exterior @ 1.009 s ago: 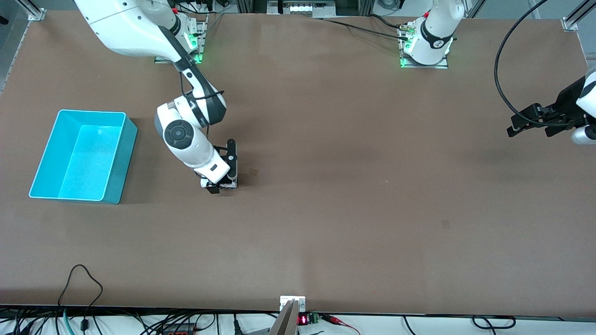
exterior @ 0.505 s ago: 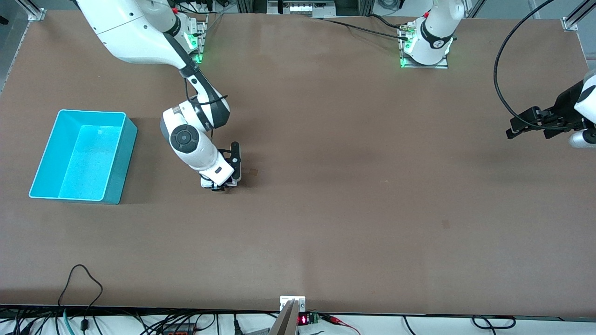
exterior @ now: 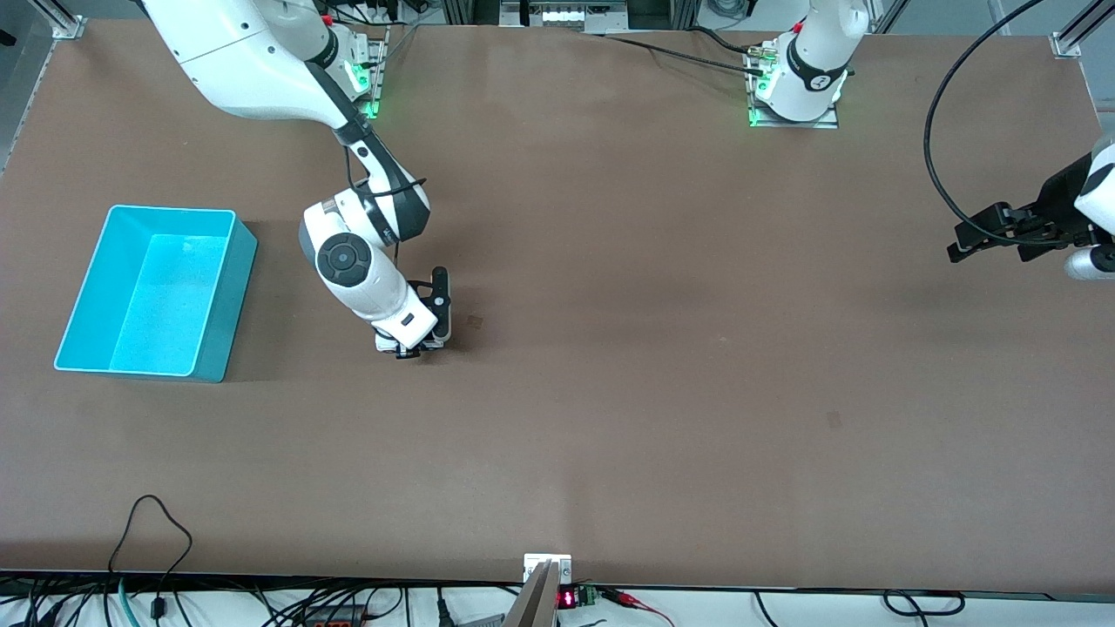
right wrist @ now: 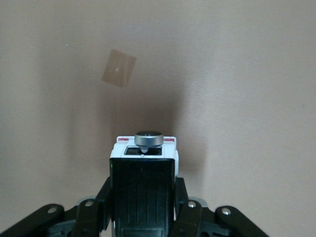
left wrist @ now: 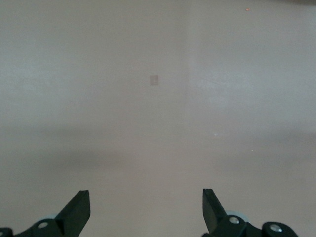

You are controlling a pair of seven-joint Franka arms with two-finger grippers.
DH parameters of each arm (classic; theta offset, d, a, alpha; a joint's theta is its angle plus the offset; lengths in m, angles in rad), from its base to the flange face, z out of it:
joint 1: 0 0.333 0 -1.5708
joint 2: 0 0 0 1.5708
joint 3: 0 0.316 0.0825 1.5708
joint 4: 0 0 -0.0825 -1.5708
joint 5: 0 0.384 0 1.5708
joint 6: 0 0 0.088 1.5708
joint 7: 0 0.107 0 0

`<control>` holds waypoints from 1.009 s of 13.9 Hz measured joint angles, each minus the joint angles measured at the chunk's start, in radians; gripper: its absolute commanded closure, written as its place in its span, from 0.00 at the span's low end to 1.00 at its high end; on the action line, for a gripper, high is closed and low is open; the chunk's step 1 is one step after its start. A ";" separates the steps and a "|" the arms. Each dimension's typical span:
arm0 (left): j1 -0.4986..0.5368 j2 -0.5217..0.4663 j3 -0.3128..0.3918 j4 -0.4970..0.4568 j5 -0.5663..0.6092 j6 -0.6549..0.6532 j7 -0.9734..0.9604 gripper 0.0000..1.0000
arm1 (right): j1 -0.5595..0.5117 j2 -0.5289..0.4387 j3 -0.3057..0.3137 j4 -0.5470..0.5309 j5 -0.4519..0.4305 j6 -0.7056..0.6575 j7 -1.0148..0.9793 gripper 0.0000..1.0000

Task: Wind and store white jeep toy
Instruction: 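Lift the jeep with the right gripper and carry it over the bin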

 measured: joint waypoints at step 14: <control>-0.004 0.000 0.000 0.001 0.000 0.011 0.000 0.00 | -0.337 -0.360 -0.157 -0.063 0.000 -0.327 0.535 1.00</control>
